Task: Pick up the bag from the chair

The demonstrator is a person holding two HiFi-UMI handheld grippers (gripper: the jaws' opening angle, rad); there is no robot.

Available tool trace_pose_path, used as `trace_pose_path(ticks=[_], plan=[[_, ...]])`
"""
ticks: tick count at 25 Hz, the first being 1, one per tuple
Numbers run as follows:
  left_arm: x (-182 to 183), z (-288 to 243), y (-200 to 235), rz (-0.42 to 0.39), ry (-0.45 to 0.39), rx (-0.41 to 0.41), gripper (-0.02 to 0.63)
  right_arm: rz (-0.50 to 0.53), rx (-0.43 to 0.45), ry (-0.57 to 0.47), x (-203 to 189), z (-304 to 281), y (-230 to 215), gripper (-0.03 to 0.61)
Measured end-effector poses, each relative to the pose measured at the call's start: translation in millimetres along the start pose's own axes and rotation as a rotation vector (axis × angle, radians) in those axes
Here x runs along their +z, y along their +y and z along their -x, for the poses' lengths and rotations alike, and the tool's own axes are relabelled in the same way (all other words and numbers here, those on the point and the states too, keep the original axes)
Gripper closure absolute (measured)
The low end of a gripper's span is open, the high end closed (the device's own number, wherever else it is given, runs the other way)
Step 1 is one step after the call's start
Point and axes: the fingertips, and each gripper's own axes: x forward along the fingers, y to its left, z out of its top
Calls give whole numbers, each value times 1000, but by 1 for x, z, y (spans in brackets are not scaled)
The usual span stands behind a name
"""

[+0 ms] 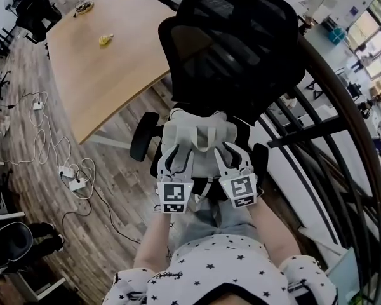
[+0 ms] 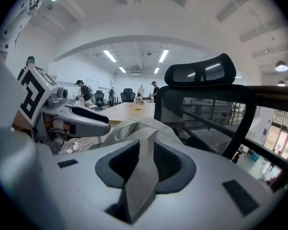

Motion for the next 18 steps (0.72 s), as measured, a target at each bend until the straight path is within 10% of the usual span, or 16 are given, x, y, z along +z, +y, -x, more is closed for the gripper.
trace_pose_path(ticks=[18], plan=[[-9,-46,17,-149,-25,25,440,112,-28,-68,15,-41,-10,483]])
